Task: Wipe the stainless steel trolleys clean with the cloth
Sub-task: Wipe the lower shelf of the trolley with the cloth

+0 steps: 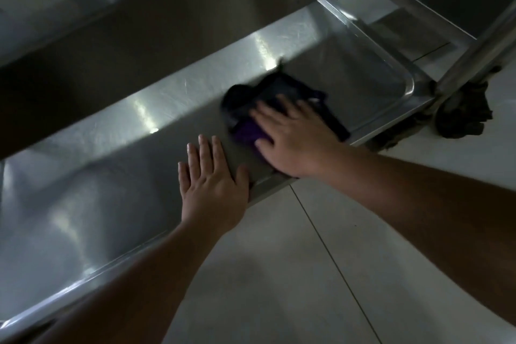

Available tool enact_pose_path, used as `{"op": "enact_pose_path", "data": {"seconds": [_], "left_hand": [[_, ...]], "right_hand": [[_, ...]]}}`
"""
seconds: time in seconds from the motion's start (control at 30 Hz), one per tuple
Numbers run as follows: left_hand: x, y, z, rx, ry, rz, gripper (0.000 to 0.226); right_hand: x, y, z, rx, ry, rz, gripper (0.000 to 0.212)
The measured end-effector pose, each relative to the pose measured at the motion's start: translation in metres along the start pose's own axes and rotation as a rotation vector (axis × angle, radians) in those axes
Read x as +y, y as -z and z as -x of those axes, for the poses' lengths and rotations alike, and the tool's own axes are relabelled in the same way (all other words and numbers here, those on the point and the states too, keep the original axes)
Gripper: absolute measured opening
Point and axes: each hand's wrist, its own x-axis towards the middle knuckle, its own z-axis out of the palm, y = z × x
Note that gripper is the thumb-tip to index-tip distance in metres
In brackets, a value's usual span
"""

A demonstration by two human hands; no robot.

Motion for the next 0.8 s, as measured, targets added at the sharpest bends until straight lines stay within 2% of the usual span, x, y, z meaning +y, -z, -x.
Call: {"op": "enact_pose_path", "data": {"seconds": [0.07,0.17,0.23,0.4,0.5,0.57,0.63,0.8], "left_hand": [[-0.002,-0.001,-0.001,-0.005,-0.007,-0.005,0.08],[-0.004,-0.001,-0.002,0.0,-0.01,-0.002,0.082],[-0.003,-0.001,-0.001,0.009,-0.001,-0.001,0.084],[-0.003,0.0,0.001,0.006,-0.001,0.003,0.086],[-0.002,0.0,0.002,0.019,-0.015,-0.003,0.086],[-0.001,-0.001,0.003,0.021,-0.008,-0.005,0.085],[0.0,-0.002,0.002,0.012,-0.01,-0.019,0.084],[-0.002,-0.002,0.001,0.016,-0.011,-0.027,0.087]], "right_hand": [[-0.016,0.002,-0.028,-0.033,0.146,0.032,0.069],[-0.01,0.014,-0.077,-0.05,0.162,0.078,0.067],[0.013,0.023,-0.1,-0.019,0.074,0.049,0.065],[0.122,0.041,-0.092,0.139,-0.353,-0.023,0.069],[0.152,0.042,-0.059,0.148,-0.455,-0.018,0.068],[0.137,0.036,-0.041,0.127,-0.478,-0.047,0.069],[0.102,0.025,-0.023,0.104,-0.433,-0.073,0.071],[0.015,0.003,-0.023,0.009,0.095,-0.004,0.072]]}}
